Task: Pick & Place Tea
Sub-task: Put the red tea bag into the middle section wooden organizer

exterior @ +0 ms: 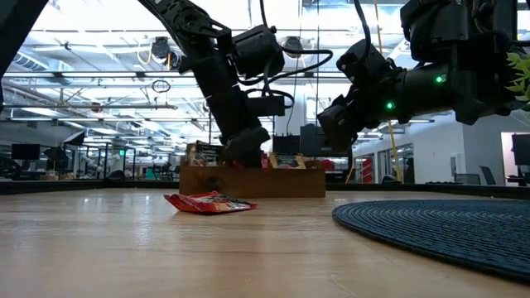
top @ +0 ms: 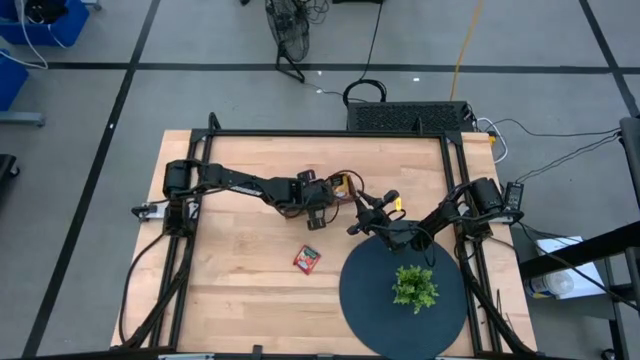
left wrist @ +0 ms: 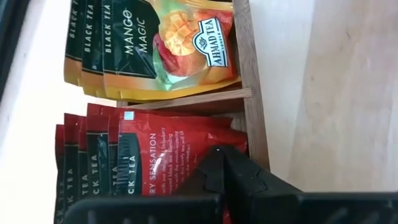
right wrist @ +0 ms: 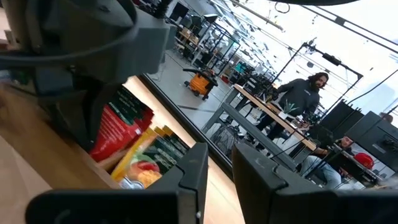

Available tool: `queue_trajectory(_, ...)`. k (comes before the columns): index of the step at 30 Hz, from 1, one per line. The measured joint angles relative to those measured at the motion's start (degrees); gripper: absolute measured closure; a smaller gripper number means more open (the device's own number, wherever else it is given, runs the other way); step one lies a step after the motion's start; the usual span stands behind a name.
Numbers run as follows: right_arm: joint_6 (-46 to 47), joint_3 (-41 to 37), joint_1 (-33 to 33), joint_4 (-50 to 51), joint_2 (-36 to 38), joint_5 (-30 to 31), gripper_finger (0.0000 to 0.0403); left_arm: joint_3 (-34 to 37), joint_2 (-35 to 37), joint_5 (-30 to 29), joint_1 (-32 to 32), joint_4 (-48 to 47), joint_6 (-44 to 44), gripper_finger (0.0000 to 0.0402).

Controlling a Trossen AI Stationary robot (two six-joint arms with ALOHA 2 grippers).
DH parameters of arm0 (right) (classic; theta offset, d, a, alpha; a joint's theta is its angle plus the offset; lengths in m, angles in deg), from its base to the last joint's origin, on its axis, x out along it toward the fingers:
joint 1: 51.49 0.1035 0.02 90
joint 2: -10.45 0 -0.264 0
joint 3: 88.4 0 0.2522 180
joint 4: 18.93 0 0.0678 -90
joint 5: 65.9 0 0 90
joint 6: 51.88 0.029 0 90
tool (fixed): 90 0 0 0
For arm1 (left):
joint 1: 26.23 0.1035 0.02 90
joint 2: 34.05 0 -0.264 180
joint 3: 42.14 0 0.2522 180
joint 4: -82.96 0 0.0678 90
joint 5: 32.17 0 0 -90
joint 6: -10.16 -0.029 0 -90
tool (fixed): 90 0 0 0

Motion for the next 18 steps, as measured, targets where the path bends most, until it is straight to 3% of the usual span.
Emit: queue_trajectory(18, 0.15, 0.0, 0.0, -0.01, 0.0, -0.02, 0.0342, 0.12, 1.94, 1.33, -0.44, -0.28, -0.16, 0.0358)
